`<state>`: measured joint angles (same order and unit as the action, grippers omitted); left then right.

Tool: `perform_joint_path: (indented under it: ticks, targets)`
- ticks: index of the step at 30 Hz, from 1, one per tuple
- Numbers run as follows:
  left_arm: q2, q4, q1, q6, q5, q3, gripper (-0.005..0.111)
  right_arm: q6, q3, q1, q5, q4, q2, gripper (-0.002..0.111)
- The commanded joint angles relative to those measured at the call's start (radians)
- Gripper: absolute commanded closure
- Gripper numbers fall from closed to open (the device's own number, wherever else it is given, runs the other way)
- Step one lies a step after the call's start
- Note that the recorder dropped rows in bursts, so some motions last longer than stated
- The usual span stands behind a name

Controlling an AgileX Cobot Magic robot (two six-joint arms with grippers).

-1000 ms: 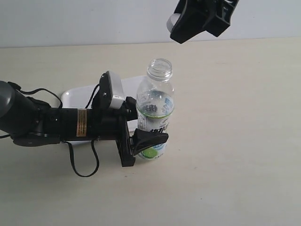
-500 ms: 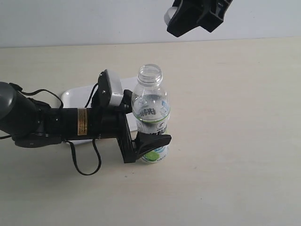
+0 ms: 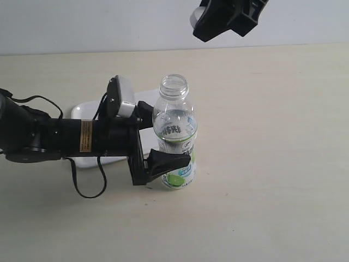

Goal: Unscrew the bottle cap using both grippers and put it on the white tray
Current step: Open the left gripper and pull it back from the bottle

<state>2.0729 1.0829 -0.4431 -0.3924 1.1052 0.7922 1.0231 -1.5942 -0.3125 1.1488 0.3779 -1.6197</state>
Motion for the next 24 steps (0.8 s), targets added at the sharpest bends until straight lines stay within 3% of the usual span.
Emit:
perform_joint_path:
  ticks: [1, 13, 20, 24]
  targets:
    - [-0.032, 0.114, 0.055, -0.109, -0.003, 0.002, 0.016, -0.005, -0.010, -0.001, -0.039, 0.003, 0.009, 0.108]
    - [-0.086, 0.355, 0.095, -0.260, 0.000, 0.002, 0.016, -0.080, -0.010, -0.001, -0.122, 0.003, -0.042, 0.108]
    - [-0.144, 0.443, 0.174, -0.348, 0.010, 0.002, 0.016, -0.095, -0.010, -0.001, -0.150, 0.003, -0.068, 0.108]
    - [-0.154, 0.493, 0.249, -0.346, 0.099, 0.002, 0.016, -0.136, -0.010, -0.001, -0.177, 0.003, -0.080, 0.108]
